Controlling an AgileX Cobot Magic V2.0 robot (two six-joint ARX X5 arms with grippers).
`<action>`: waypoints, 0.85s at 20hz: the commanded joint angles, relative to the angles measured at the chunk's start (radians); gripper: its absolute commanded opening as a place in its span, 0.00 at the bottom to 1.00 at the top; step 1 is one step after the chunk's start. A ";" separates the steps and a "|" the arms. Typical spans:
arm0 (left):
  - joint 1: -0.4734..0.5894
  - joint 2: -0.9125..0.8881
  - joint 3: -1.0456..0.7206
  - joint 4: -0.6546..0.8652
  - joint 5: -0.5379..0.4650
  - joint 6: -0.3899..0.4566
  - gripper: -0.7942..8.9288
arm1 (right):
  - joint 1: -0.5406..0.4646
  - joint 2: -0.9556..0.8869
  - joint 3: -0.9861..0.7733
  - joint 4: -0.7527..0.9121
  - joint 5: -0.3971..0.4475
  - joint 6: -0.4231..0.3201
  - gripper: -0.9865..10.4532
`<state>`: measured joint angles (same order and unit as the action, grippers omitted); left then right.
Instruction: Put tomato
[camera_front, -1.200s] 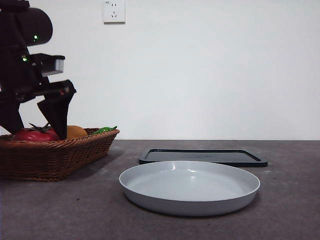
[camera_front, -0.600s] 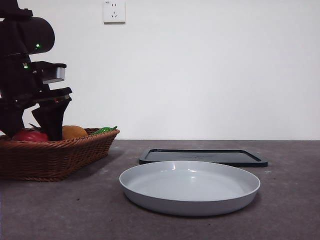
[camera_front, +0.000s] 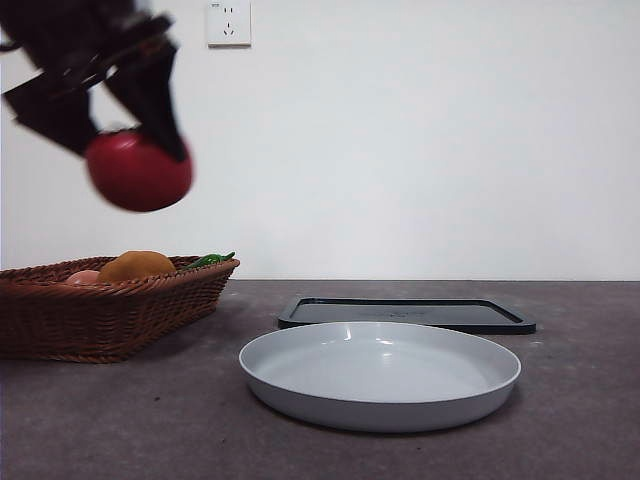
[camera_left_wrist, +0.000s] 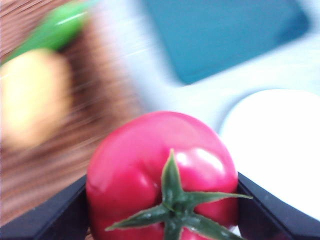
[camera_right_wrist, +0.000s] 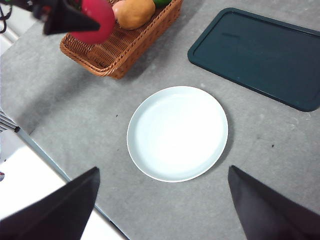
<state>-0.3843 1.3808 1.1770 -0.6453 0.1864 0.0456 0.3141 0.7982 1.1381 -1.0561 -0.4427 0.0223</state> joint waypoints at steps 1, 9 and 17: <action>-0.078 0.013 0.024 0.042 0.006 -0.011 0.39 | 0.005 0.005 0.020 0.016 -0.002 -0.005 0.45; -0.339 0.154 0.024 0.234 0.005 -0.013 0.39 | 0.005 0.011 0.020 0.015 -0.002 -0.004 0.45; -0.421 0.364 0.024 0.304 -0.014 -0.006 0.39 | 0.005 0.011 0.020 0.014 -0.002 -0.004 0.45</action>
<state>-0.7959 1.7313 1.1774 -0.3508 0.1745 0.0360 0.3141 0.8021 1.1381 -1.0504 -0.4427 0.0223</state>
